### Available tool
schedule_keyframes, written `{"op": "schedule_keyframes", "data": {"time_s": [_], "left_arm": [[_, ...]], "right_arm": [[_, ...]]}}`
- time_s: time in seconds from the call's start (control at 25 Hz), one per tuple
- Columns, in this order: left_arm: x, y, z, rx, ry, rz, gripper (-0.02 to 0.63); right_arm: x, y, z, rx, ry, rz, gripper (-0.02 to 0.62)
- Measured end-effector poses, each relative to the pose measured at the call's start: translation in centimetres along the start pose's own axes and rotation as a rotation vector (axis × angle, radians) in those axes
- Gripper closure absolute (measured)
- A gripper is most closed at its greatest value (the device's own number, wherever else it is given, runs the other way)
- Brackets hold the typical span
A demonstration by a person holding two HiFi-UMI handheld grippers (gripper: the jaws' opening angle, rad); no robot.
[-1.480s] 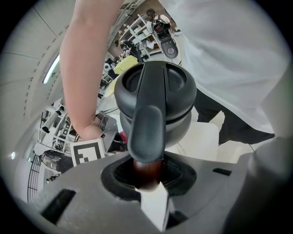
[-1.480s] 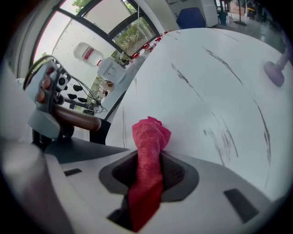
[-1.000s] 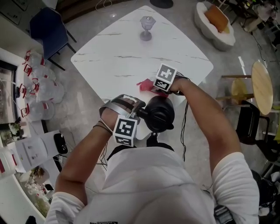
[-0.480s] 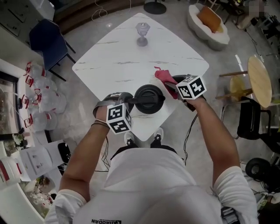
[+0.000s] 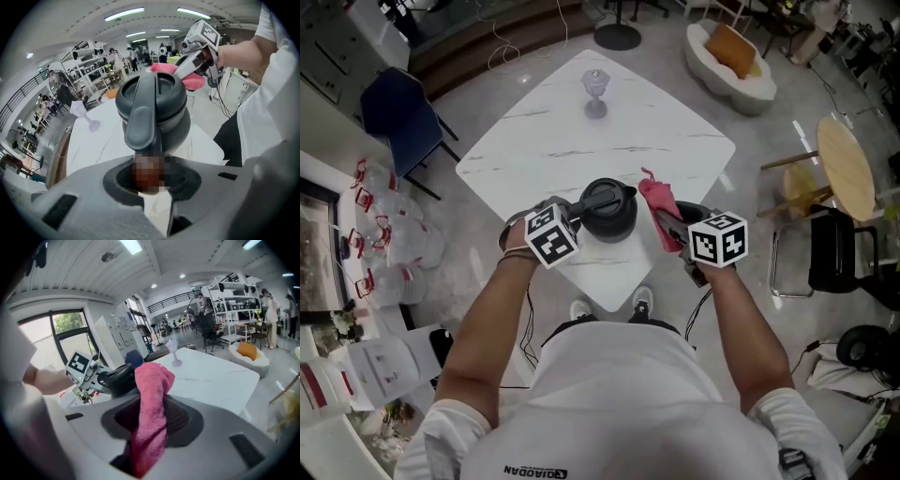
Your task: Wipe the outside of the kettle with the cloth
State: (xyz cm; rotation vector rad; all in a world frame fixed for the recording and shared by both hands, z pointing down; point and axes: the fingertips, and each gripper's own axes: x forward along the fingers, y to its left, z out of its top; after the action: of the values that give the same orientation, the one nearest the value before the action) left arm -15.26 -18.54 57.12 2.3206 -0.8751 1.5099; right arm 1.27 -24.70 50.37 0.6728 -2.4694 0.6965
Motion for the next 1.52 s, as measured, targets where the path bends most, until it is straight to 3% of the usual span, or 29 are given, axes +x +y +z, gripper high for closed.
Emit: {"op": "schedule_keyframes", "data": {"time_s": [0.44, 0.64, 0.76, 0.8, 0.88, 1.04, 1.2, 1.36, 1.52], "left_arm": [[0.4, -0.1, 1.3, 0.091, 0.091, -0.055, 0.502], [0.5, 0.0, 1.2, 0.111, 0.092, -0.023, 0.499], [0.2, 0.1, 1.3, 0.133, 0.065, -0.003, 0.478], [0.1, 0.0, 1.3, 0.146, 0.053, -0.005, 0.460], [-0.2, -0.3, 1.2, 0.167, 0.030, -0.019, 0.360], [-1.3, -0.7, 0.1, 0.162, -0.019, -0.013, 0.360], [-4.1, -1.4, -0.5, 0.069, -0.130, 0.021, 0.360], [-7.8, -3.1, 0.3, -0.166, -0.350, 0.013, 0.386], [-10.7, -5.6, 1.6, -0.373, -0.577, 0.004, 0.520]], "right_arm": [[-3.5, 4.0, -1.9, 0.090, -0.131, -0.092, 0.454], [-4.3, 5.9, -3.6, 0.118, -0.148, -0.136, 0.413], [-4.9, 7.3, -3.8, 0.153, -0.200, -0.141, 0.452], [-5.2, 7.9, -3.6, 0.155, -0.230, -0.137, 0.504], [-5.6, 8.9, -3.1, 0.134, -0.290, -0.131, 0.534], [-5.3, 9.6, -3.2, 0.155, -0.329, -0.131, 0.544], [-5.3, 10.2, -3.2, 0.154, -0.320, -0.120, 0.543], [-6.4, 10.4, -2.7, 0.122, -0.323, -0.105, 0.543], [-8.3, 10.4, -2.4, 0.105, -0.337, -0.072, 0.541]]}}
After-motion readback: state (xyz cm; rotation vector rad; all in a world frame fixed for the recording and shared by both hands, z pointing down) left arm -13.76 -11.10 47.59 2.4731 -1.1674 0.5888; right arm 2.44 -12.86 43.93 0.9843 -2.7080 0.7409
